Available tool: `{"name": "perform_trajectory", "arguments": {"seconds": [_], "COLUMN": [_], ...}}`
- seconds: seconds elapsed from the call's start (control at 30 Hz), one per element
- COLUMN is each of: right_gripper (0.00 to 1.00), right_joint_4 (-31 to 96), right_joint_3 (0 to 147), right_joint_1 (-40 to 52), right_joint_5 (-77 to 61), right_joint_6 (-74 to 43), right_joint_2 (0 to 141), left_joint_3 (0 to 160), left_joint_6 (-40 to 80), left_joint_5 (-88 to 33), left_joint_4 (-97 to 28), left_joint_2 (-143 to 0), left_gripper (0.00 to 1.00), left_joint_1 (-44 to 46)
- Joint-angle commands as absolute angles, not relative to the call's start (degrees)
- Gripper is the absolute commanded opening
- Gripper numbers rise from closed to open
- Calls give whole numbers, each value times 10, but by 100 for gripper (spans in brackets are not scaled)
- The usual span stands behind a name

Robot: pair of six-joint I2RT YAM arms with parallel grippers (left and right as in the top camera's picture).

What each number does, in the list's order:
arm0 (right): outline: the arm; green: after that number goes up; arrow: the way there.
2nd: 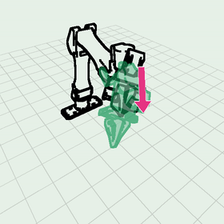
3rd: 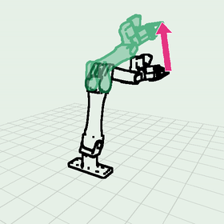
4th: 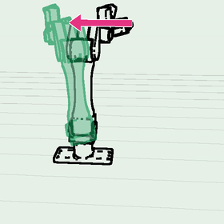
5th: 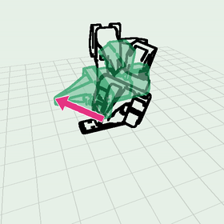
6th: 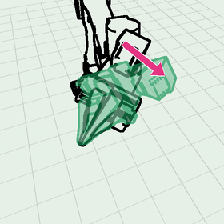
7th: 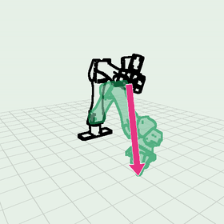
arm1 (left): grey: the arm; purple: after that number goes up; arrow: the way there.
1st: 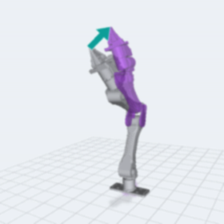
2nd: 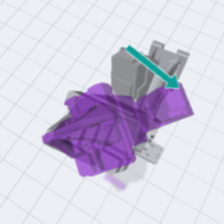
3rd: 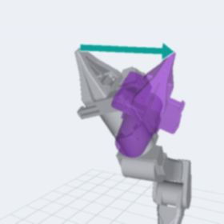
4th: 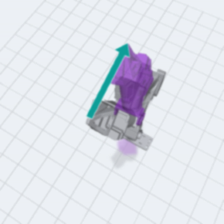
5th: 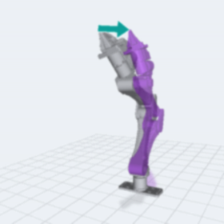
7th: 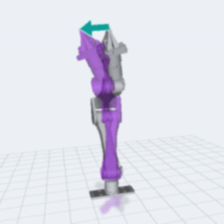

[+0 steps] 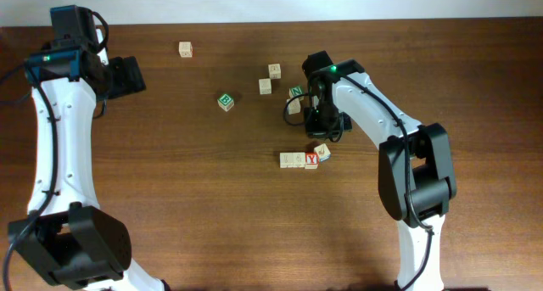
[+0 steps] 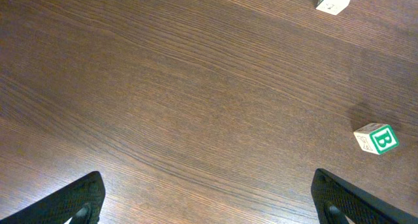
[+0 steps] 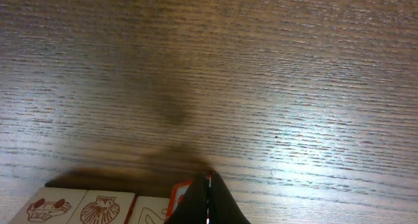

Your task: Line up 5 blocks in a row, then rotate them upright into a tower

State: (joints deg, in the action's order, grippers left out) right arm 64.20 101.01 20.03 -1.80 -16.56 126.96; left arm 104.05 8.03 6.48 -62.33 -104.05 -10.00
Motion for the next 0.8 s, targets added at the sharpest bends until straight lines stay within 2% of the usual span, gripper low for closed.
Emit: {"name": "perform_trajectory", "arguments": {"seconds": [0.0,0.5,0.77], "right_gripper": [4,4,4], "right_joint_4": [647,695,666], "right_joint_3": [1005,1005,1005], "right_joint_1": [202,202,202], "right_joint_5": [-28,-28,-31], "right_joint_6": [-166,-170,-169], "right_joint_2": [1270,1270,1270], "left_joint_3": [1051,1051,1051], "left_joint_6": [88,88,88], "left_joint_5": [69,69,69], "left_joint_4": [-623,-623,-623], "left_joint_2": [-1041,-1041,-1041], "left_gripper": [99,99,99], "left_joint_1": [-103,-103,-103]}}
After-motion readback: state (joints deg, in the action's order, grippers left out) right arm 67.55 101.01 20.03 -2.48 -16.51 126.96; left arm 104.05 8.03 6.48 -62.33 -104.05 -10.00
